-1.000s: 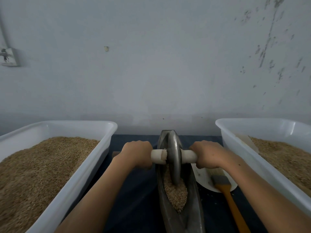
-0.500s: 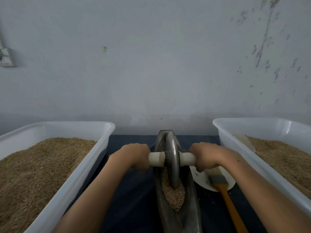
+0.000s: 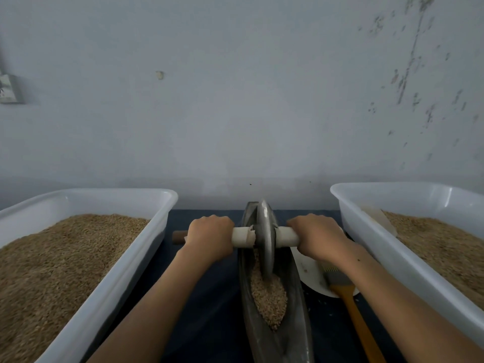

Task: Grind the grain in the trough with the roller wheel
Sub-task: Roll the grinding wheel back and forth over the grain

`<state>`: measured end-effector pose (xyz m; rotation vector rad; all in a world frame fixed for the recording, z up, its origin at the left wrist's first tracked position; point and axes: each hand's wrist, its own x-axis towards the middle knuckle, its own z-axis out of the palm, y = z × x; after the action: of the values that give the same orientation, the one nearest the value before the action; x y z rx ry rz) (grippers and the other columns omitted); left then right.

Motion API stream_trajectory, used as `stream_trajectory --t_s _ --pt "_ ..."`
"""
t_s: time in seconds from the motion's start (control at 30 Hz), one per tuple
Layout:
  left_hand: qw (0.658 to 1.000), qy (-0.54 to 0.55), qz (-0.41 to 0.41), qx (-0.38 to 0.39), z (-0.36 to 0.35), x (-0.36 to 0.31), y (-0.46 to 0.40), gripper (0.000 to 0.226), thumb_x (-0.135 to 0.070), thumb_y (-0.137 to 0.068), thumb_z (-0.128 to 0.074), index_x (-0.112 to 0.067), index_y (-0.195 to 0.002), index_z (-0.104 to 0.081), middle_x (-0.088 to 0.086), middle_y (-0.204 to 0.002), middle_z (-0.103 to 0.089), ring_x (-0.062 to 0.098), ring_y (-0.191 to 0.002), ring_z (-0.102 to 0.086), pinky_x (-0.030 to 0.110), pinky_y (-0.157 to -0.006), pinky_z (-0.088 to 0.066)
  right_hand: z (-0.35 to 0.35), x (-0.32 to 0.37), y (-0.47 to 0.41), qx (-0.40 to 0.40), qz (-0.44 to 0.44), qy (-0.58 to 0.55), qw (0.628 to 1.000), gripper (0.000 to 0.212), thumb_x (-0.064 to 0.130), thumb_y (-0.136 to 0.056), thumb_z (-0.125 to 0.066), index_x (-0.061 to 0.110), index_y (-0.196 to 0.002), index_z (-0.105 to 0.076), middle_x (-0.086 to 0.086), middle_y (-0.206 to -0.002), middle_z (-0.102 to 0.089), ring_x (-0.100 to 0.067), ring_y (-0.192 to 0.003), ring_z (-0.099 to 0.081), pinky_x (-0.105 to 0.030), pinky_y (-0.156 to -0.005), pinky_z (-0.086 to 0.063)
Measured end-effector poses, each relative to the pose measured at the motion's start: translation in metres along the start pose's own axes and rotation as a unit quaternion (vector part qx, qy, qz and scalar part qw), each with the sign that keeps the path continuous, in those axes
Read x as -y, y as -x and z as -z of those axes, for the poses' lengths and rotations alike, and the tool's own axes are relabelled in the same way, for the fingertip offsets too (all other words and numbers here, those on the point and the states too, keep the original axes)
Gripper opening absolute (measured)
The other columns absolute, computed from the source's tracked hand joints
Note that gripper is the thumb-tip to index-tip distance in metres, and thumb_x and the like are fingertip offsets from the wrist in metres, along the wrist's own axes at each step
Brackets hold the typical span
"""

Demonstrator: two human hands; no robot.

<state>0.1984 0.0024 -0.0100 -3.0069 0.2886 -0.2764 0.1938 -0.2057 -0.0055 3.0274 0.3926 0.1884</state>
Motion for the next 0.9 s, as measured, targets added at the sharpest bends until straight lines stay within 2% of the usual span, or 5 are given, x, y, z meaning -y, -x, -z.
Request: stream_trajectory --t_s 0.27,0.43,0.63,0.73,0.9 --pt "0.984 0.043 -0.011 0.173 0.005 0.005 0.003 0.046 -0.028 -0.074 -0.073 -0.018 -0.116 -0.057 0.001 -0.101 -0.064 0.019 -0.089 -0.059 0.032 -0.074 -0.044 0.015 -0.001 0.005 0.187 0.014 -0.032 0.982 0.034 0.015 -0.08 -0.071 0.018 -0.112 -0.06 0.003 -0.087 -0.058 -0.015 -0.08 -0.059 -0.022 -0.058 -0.041" --pt "0.998 0.004 0.011 0.067 0.005 -0.001 0.004 0.039 -0.031 -0.08 -0.067 -0.018 -0.115 -0.056 0.001 -0.1 -0.061 0.02 -0.09 -0.058 0.032 -0.071 -0.038 0.008 0.0 0.001 0.106 0.002 -0.006 0.994 0.03 0.018 -0.082 -0.066 0.02 -0.11 -0.058 0.003 -0.089 -0.057 -0.016 -0.079 -0.056 -0.024 -0.056 -0.036" --pt "0.998 -0.018 0.025 -0.059 -0.001 -0.009 0.004 0.023 -0.02 -0.088 -0.056 -0.019 -0.111 -0.056 0.002 -0.103 -0.061 0.022 -0.094 -0.059 0.03 -0.07 -0.036 -0.007 0.0 -0.003 -0.044 -0.022 -0.011 0.999 0.015 0.017 -0.087 -0.058 0.029 -0.092 -0.05 0.002 -0.097 -0.065 -0.018 -0.085 -0.06 -0.031 -0.069 -0.041" --pt "0.999 -0.031 0.014 -0.033 0.002 -0.008 0.004 0.027 -0.023 -0.087 -0.058 -0.018 -0.114 -0.056 0.003 -0.107 -0.061 0.022 -0.098 -0.059 0.03 -0.073 -0.037 -0.003 -0.002 -0.002 0.015 -0.007 -0.01 1.0 0.018 0.017 -0.086 -0.059 0.026 -0.101 -0.055 0.001 -0.099 -0.064 -0.018 -0.087 -0.059 -0.029 -0.068 -0.039" --pt "0.992 0.002 0.002 0.127 0.01 -0.001 0.007 0.046 -0.029 -0.078 -0.071 -0.018 -0.119 -0.054 0.001 -0.106 -0.061 0.02 -0.095 -0.058 0.031 -0.075 -0.04 0.013 -0.001 0.005 0.164 0.008 -0.027 0.986 0.033 0.015 -0.082 -0.068 0.016 -0.113 -0.058 -0.002 -0.097 -0.062 -0.017 -0.085 -0.061 -0.022 -0.057 -0.039"
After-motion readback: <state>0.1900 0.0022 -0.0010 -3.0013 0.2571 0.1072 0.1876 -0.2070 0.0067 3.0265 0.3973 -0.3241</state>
